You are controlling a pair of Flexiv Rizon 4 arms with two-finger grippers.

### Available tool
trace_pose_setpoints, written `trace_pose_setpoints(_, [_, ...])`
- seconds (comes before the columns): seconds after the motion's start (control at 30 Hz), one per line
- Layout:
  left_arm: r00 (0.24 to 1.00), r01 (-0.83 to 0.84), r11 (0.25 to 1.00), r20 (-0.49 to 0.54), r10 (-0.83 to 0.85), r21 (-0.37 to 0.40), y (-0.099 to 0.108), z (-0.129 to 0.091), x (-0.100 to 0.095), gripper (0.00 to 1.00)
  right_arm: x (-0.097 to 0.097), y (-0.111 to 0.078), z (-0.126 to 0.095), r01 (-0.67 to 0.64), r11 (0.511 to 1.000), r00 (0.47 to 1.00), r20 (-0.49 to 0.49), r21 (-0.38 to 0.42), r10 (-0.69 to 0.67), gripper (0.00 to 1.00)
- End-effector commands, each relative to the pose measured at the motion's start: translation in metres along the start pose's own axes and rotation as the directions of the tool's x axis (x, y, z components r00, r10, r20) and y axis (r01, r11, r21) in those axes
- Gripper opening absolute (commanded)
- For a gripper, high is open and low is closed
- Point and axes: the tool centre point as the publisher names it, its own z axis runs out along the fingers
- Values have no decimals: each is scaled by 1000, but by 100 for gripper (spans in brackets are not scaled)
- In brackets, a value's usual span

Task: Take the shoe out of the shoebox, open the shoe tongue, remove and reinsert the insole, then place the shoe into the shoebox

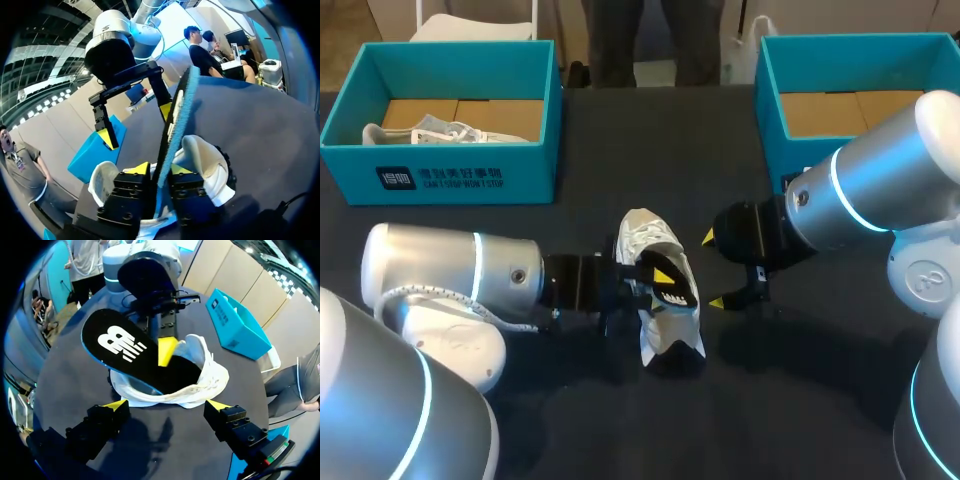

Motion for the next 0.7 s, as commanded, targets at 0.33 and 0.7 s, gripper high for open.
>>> trace_pose_setpoints(0.33, [1000,-24,997,1,24,-73,22,23,-3,0,0,1,3,0,1000,1000,3,1,0,100])
trace_pose_setpoints(0.7, [1000,-18,993,17,20,-116,34,27,-7,24,0,1,3,0,1000,1000,3,1,0,100])
